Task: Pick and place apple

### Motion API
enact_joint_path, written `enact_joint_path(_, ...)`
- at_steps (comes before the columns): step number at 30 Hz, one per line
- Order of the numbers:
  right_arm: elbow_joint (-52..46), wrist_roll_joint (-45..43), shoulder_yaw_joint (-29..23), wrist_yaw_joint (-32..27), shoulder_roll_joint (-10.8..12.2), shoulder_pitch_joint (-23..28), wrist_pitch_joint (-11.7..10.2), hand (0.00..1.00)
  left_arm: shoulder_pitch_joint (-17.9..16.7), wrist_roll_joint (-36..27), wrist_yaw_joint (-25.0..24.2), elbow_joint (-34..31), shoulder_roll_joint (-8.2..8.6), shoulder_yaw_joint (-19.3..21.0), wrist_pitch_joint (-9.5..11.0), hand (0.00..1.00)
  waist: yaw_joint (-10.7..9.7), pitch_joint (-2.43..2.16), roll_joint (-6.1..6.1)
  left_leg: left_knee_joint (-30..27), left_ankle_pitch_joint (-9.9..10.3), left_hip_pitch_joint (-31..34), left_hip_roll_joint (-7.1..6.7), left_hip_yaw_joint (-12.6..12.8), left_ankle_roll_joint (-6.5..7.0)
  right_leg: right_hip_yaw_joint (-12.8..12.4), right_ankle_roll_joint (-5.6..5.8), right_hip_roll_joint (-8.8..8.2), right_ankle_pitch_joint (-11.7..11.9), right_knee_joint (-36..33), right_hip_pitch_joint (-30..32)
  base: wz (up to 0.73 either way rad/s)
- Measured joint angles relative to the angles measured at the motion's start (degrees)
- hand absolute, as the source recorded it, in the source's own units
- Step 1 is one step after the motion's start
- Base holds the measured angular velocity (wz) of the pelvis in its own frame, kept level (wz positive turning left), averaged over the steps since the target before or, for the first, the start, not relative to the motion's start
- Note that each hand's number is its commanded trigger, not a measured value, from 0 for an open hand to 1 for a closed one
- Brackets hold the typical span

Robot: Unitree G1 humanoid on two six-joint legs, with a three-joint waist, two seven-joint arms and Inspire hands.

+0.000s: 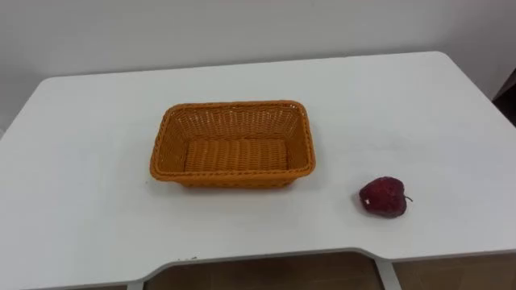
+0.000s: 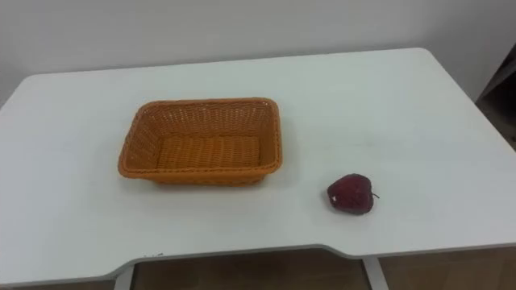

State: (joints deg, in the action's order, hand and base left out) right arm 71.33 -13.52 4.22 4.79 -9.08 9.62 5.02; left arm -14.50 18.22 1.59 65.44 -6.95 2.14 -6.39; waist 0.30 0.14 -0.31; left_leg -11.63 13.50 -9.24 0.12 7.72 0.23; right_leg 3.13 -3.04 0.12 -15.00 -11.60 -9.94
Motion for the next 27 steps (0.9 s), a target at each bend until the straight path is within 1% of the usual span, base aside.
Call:
enact_joint_path(3,0.01,0.04,-0.15,-0.07,0.0,0.05,-0.01,0.0,-0.02,0.05,0.03,0.0,0.0,0.02,0.0,0.0,0.06,0.02,-0.01,0.06,0.0,-0.05,0.03,0.15,0.0,-0.09,0.0,0.0,0.0,-0.07,0.03,0.0)
enact_joint_path(6,-0.01,0.21,-0.77,-0.66,0.01,0.05,-0.04,0.0,-0.03,0.0,0.14,-0.02,0.0,0.06,0.03,0.0,0.12,0.0,-0.07,0.16,0.0,-0.08,0.02,0.43,0.0,-0.85,0.0,0.1,0.0,-0.22,0.28,-0.08)
enact_joint_path(7,0.01,1.81,-0.93,-1.28,-0.04,0.06,-0.05,0.0,-0.02,-0.04,0.32,0.02,-0.01,0.06,0.09,0.0,0.19,0.01,-0.15,0.22,0.0,-0.21,0.04,0.99,0.0,-1.24,0.0,0.16,0.0,-0.29,0.34,-0.13)
enact_joint_path(9,0.47,5.69,-1.0,-2.47,-0.28,0.11,-0.04,0.0,0.18,-0.16,0.55,0.4,-0.08,0.06,0.35,0.0,0.14,0.05,-0.22,0.27,0.0,-0.28,0.08,1.25,0.0,-1.35,0.0,0.14,0.0,-0.29,0.32,-0.08)
enact_joint_path(10,0.74,9.04,-1.17,-3.36,-0.43,0.3,0.01,0.0,0.59,-0.11,0.73,0.8,-0.1,0.28,0.64,0.0,0.16,0.11,-0.29,0.31,0.0,-0.27,0.07,1.43,0.0,-1.47,0.01,0.14,0.01,-0.31,0.38,-0.05)
enact_joint_path(12,0.68,13.95,-2.39,-5.01,-0.48,0.75,0.02,0.0,1.03,-0.09,0.78,1.26,-0.05,2.13,1.17,0.0,0.21,0.14,-0.38,0.29,0.0,-0.26,0.19,1.59,0.0,-1.59,0.02,0.15,0.0,-0.55,0.65,-0.09)
enact_joint_path(13,0.67,18.68,-4.79,-6.7,-0.5,0.85,0.0,0.0,1.02,-0.15,1.24,1.25,-0.07,2.73,1.73,0.0,0.03,0.21,-0.27,0.29,0.0,-0.21,0.19,1.57,0.0,-1.84,0.02,0.17,0.0,-0.58,0.87,-0.13)
enact_joint_path(14,-0.52,26.77,-10.07,-8.41,-0.48,0.84,-0.21,0.0,0.86,-0.23,1.58,0.98,-0.04,3.81,2.03,0.0,-0.3,0.21,-0.41,0.29,0.0,-0.27,0.15,1.64,0.0,-2.26,0.04,0.17,0.02,-0.64,0.94,-0.14)
enact_joint_path(15,-1.77,31.07,-12.68,-9.3,-0.46,0.82,-0.65,0.0,0.74,-0.39,1.69,0.95,-0.05,4.57,2.26,0.0,-0.54,0.23,-0.33,0.28,0.0,-0.34,0.14,1.74,0.0,-2.34,0.07,0.19,0.03,-0.66,0.97,-0.15)
enact_joint_path(17,-6.76,46.01,-18.76,-12.23,-0.24,0.4,-3.97,0.0,-0.43,-0.89,2.64,0.48,-0.25,7.99,3.55,0.0,-1.95,0.21,-0.35,0.28,0.01,-0.58,-0.05,1.98,0.01,-2.68,0.09,0.23,0.04,-0.75,0.94,-0.09)
enact_joint_path(18,-8.24,49.85,-19.82,-12.79,-0.24,0.41,-4.65,0.0,-0.52,-1.44,3.16,0.47,-0.31,8.42,4.05,0.0,-2.15,0.23,-0.34,0.3,0.01,-0.61,-0.1,2.11,0.01,-2.75,0.12,0.24,0.06,-0.71,0.95,-0.03)
enact_joint_path(19,-11.22,57.68,-22.1,-14.21,-0.24,0.4,-5.72,0.0,-1.06,-2.84,4.08,-0.17,-0.57,8.45,4.74,0.0,-2.8,0.19,-0.47,0.3,0.01,-0.6,-0.09,2.48,0.01,-2.86,0.18,0.29,0.11,-0.6,0.9,0.0)
enact_joint_path(20,-12.31,61.1,-23.21,-14.91,-0.24,0.24,-6.23,0.0,-1.44,-3.38,4.5,-0.39,-0.68,8.51,5.21,0.0,-3.14,0.16,-0.53,0.31,0.01,-0.57,-0.09,2.5,0.01,-2.82,0.2,0.29,0.12,-0.54,0.87,0.0)
enact_joint_path(21,-14.66,67.49,-25.99,-16.74,-0.23,-0.25,-7.07,0.0,-1.91,-4.42,5.19,-0.47,-0.92,8.84,5.93,0.0,-3.69,0.18,-0.57,0.29,0.01,-0.49,-0.09,2.48,0.01,-2.84,0.21,0.32,0.2,-0.42,0.87,0.0)
enact_joint_path(22,-16.51,72.38,-27.99,-18.54,-0.26,-0.76,-8.35,0.0,-2.33,-5.09,5.83,-0.46,-1.21,8.86,6.46,0.0,-4.12,0.15,-0.66,0.29,0.01,-0.38,-0.07,2.49,0.01,-2.86,0.21,0.36,0.31,-0.23,0.88,0.0)
enact_joint_path(23,-17.3,75.57,-29.48,-20.28,-0.37,-1.49,-9.81,0.0,-2.67,-5.08,6.57,-0.46,-1.51,8.89,6.87,0.0,-4.57,0.14,-0.77,0.29,0.01,-0.35,-0.06,2.51,0.01,-2.92,0.2,0.37,0.33,-0.18,0.88,0.0)
enact_joint_path(25,-18.55,77.5,-31.78,-22.79,-0.42,-2.23,-11.19,0.0,-2.89,-5.01,7.05,-0.45,-1.78,9.66,7.01,0.0,-4.78,0.15,-0.93,0.27,0.01,-0.32,-0.05,2.62,0.01,-3.02,0.2,0.38,0.33,-0.18,0.92,0.0)
enact_joint_path(27,-21.1,77.92,-33.45,-25.85,-0.47,-2.17,-11.61,0.0,-2.71,-5.03,7.12,-0.56,-1.78,11.34,7.29,0.0,-4.75,0.15,-0.98,0.3,0.01,-0.21,-0.08,2.63,0.01,-3.08,0.2,0.37,0.32,-0.16,1.09,-0.02)
